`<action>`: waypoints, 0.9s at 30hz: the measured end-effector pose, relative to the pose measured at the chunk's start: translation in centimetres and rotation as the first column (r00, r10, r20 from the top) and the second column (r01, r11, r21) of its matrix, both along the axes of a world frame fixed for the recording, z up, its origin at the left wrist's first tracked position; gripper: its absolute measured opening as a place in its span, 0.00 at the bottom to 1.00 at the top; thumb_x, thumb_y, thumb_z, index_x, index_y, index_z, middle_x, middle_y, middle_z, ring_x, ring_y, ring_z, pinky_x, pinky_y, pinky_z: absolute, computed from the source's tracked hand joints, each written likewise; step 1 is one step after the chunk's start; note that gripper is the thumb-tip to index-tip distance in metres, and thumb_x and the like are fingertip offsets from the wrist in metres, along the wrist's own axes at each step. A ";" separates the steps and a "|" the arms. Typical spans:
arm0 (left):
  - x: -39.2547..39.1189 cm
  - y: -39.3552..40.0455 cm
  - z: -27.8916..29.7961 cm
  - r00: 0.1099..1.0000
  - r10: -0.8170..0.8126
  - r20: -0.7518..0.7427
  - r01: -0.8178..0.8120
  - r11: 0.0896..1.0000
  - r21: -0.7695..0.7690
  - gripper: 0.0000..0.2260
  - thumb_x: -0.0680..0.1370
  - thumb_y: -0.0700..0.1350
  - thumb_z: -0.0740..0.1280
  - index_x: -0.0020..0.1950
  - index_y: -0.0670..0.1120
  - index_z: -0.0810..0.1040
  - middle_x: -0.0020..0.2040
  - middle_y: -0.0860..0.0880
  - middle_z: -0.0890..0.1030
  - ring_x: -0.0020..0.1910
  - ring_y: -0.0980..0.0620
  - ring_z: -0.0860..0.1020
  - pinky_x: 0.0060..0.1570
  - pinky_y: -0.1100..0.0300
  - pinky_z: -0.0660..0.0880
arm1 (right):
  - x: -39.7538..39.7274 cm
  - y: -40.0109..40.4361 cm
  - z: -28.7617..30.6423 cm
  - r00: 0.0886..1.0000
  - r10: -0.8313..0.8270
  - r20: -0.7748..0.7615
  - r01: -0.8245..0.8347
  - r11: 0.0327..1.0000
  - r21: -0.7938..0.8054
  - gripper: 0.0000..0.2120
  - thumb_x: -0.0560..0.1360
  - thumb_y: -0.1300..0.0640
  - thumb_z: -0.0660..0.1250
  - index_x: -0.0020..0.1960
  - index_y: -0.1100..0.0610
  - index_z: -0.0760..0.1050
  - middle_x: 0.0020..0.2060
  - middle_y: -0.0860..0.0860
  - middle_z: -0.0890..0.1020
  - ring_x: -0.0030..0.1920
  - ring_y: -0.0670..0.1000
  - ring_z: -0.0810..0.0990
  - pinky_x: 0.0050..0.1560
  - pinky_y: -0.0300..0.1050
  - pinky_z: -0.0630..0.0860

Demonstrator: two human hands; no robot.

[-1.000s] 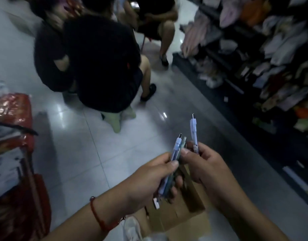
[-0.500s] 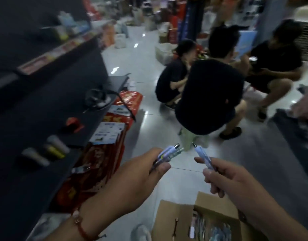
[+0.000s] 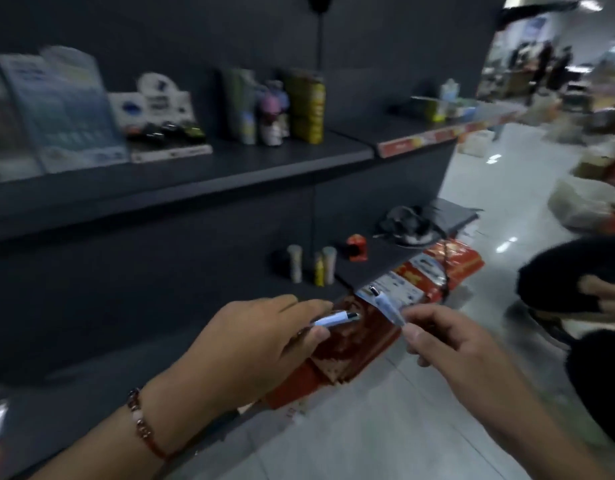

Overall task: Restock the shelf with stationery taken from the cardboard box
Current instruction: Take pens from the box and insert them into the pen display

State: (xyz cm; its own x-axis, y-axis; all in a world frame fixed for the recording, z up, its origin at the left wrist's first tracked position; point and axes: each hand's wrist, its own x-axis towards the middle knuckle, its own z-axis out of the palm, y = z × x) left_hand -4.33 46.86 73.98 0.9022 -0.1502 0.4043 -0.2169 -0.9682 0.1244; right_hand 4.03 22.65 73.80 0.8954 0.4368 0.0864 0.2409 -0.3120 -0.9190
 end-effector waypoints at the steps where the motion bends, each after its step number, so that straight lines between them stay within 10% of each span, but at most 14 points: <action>1: -0.9 2.6 0.2 1.000 0.015 0.021 -0.015 1.000 0.025 0.18 0.82 0.59 0.53 0.66 0.57 0.75 0.39 0.59 0.76 0.33 0.58 0.75 0.26 0.59 0.72 | 0.1 2.9 0.2 0.999 0.045 0.022 -0.045 0.999 -0.002 0.09 0.75 0.54 0.69 0.48 0.39 0.80 0.38 0.45 0.83 0.40 0.44 0.80 0.48 0.49 0.77; 11: -7.9 26.3 2.8 0.965 0.233 0.117 -0.250 0.954 0.165 0.17 0.83 0.59 0.52 0.64 0.54 0.74 0.41 0.56 0.78 0.35 0.52 0.79 0.27 0.56 0.73 | -0.1 30.4 2.2 0.898 0.414 0.149 -0.429 0.899 0.090 0.16 0.77 0.55 0.67 0.53 0.32 0.77 0.48 0.40 0.82 0.49 0.42 0.81 0.50 0.36 0.75; 19: -6.8 38.6 4.7 0.868 0.464 0.177 -0.492 0.849 0.192 0.18 0.84 0.60 0.47 0.61 0.55 0.72 0.41 0.56 0.78 0.32 0.53 0.77 0.24 0.58 0.70 | 4.2 46.6 5.0 0.842 0.529 0.110 -0.538 0.807 0.243 0.07 0.79 0.53 0.64 0.42 0.49 0.76 0.33 0.47 0.74 0.33 0.45 0.73 0.33 0.35 0.70; 27: -5.6 46.6 5.6 0.800 0.568 0.194 -0.600 0.766 0.230 0.19 0.83 0.59 0.51 0.60 0.54 0.77 0.44 0.54 0.83 0.32 0.49 0.79 0.24 0.59 0.69 | 9.8 59.1 9.0 0.798 0.583 0.151 -0.599 0.741 0.303 0.06 0.72 0.44 0.68 0.46 0.44 0.80 0.38 0.41 0.83 0.42 0.41 0.81 0.47 0.41 0.74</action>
State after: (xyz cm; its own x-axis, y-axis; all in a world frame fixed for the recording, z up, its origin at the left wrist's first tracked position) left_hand -9.96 93.45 79.63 0.8044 0.2755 0.5264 0.4050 -0.9025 -0.1464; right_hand 13.86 81.80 82.78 0.4590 0.8169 0.3494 0.3197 0.2151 -0.9228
